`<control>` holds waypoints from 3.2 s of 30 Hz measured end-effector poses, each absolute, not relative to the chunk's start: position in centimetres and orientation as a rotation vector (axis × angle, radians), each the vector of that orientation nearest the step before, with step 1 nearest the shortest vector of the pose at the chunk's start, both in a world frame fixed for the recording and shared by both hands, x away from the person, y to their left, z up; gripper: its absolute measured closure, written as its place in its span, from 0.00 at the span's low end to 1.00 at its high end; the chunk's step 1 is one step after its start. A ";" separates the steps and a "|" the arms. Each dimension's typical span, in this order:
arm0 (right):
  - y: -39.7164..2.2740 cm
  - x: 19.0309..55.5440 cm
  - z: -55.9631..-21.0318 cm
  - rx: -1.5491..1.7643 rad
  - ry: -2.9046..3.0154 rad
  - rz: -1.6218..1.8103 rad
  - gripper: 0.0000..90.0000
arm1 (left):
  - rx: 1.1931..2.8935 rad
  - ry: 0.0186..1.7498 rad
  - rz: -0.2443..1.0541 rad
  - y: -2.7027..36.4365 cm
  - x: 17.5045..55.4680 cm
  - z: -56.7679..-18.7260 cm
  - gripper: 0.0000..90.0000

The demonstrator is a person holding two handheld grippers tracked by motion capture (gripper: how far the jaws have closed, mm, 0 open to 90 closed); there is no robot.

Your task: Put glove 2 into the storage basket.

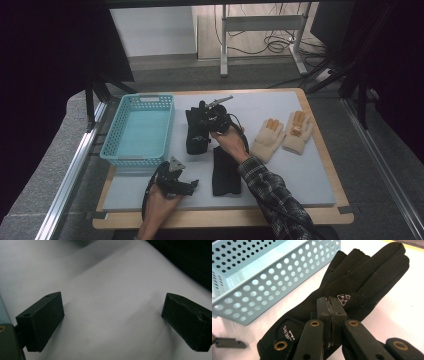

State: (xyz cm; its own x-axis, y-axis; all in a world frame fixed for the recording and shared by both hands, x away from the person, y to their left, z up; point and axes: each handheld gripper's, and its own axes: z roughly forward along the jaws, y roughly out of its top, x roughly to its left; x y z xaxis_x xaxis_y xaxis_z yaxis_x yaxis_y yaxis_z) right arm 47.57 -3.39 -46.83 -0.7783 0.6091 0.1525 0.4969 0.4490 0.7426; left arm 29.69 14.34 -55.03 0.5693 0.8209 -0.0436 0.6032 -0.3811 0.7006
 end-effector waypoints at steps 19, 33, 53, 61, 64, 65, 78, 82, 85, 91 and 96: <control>-10.8 42.5 -44.7 1.018 2.482 1.334 0.97 | 2.116 1.133 0.410 14.3 29.7 -55.0 0.05; -14.8 36.9 -44.6 1.050 2.450 1.378 0.97 | 2.117 1.133 0.412 14.3 29.7 -55.0 0.05; -14.4 34.3 -50.9 1.092 2.494 1.239 0.91 | 2.119 1.134 0.412 14.3 29.7 -55.0 0.05; -15.5 34.5 -50.1 1.045 2.441 1.221 0.58 | 2.120 1.134 0.411 14.3 29.7 -55.0 0.05; -16.6 34.6 -49.7 1.038 2.446 1.215 0.53 | 2.118 1.135 0.410 14.3 29.7 -55.0 0.05; -16.9 34.6 -49.7 1.042 2.449 1.212 0.53 | 2.118 1.135 0.410 14.3 29.7 -55.0 0.05; -19.5 32.8 -51.6 0.973 2.544 1.198 0.97 | 2.131 1.130 0.414 15.3 28.6 -54.8 0.06; -18.6 32.3 -52.4 0.897 2.610 1.150 0.98 | 2.120 1.147 0.432 16.1 27.8 -54.9 0.06; -17.9 32.1 -52.9 0.873 2.627 1.131 0.98 | 2.119 1.153 0.450 16.8 27.4 -55.0 0.05; -16.2 31.9 -53.1 0.833 2.646 1.149 0.98 | 2.110 1.132 0.429 17.3 27.5 -55.2 0.05; -14.5 31.8 -53.2 0.802 2.659 1.159 0.98 | 2.111 1.129 0.427 17.4 27.5 -55.3 0.05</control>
State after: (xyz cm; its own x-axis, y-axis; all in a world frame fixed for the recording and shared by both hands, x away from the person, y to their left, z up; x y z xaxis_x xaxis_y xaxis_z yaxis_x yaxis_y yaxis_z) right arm 31.78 -14.50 -53.21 -0.8498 0.5198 0.0879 0.4182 0.5632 0.7127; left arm 27.45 17.38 -55.27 0.5670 0.8230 -0.0346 0.5941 -0.3795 0.7092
